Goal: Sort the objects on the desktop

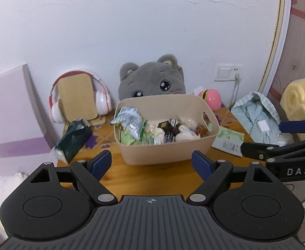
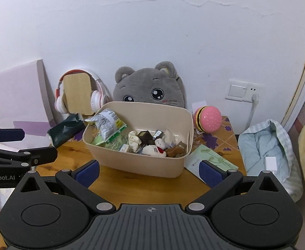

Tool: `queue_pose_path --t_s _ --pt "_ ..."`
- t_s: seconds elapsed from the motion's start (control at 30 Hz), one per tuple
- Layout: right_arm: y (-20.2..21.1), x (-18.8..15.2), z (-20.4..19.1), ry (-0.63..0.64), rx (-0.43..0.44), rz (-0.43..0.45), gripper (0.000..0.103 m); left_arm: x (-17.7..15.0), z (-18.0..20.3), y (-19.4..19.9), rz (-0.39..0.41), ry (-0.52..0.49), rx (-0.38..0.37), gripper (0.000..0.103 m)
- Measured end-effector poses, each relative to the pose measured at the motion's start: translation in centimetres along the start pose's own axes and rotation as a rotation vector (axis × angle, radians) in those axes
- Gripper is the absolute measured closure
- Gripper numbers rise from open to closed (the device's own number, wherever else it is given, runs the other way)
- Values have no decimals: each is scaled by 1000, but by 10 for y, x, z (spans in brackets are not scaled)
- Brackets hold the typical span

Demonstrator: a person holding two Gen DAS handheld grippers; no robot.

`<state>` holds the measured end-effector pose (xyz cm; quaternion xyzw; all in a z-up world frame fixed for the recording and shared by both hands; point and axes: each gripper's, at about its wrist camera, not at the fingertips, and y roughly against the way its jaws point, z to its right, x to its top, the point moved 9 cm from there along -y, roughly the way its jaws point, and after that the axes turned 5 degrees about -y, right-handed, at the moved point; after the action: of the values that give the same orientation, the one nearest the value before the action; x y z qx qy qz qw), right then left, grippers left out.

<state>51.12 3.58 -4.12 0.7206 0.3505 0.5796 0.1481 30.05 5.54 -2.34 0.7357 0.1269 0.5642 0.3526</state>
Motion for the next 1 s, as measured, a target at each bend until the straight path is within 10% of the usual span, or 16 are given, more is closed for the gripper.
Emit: queue_pose_path --t_s 1.0 --pt "147 -68 10 13 65 32 0 -64 46 142 41 60 -36 18"
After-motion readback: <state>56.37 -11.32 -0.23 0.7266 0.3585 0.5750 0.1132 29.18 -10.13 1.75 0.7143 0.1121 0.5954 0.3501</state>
